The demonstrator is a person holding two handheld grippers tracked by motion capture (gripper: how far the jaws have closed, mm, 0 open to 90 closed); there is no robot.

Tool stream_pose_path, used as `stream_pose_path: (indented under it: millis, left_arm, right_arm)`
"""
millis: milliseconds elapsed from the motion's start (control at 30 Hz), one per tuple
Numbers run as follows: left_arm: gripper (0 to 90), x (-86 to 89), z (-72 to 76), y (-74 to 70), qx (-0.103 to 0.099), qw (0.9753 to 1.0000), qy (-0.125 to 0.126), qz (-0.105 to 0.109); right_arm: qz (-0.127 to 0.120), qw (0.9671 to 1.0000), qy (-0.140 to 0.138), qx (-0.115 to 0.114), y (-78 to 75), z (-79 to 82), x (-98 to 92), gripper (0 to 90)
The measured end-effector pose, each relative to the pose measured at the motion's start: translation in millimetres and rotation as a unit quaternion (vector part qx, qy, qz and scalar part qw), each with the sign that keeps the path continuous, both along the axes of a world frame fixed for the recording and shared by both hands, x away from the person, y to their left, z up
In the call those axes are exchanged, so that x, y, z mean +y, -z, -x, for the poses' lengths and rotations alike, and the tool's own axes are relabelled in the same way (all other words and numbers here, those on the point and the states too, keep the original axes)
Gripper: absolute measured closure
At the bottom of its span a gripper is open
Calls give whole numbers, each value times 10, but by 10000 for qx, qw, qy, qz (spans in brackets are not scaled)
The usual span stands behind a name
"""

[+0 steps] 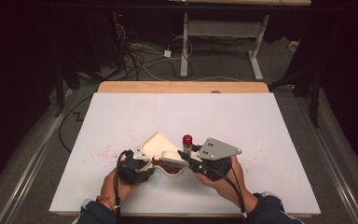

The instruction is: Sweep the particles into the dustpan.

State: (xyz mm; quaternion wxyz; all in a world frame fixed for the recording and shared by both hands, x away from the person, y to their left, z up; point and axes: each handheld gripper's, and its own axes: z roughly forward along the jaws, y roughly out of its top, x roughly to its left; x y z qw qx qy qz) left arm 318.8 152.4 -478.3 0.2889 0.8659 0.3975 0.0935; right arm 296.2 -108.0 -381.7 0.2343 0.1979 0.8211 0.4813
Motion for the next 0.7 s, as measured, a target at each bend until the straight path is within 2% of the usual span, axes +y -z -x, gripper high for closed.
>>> stream_pose_path:
  millis: [133,267,467,567,700]
  left_arm:
    - [636,21,-7,5,-19,10000,-73,20]
    - [635,27,-3,7,-29,9999,-109,33]
    - [636,18,-3,8,-28,9999,-115,13]
    - [636,14,-7,20,-16,9999,-121,6]
    - [635,15,-6,29,-17,9999,-129,12]
  right_arm:
    - [-120,9999,66,-89,-70,-3,-61,700]
    - [-184,9992,292,-196,-109,-70,-130,700]
    - [-273,9978,563,-238,-66,-190,-161,700]
    - [-150,9963,742,-408,-21,-250,-130,700]
    - [-51,9965,738,-377,58,-318,-48,700]
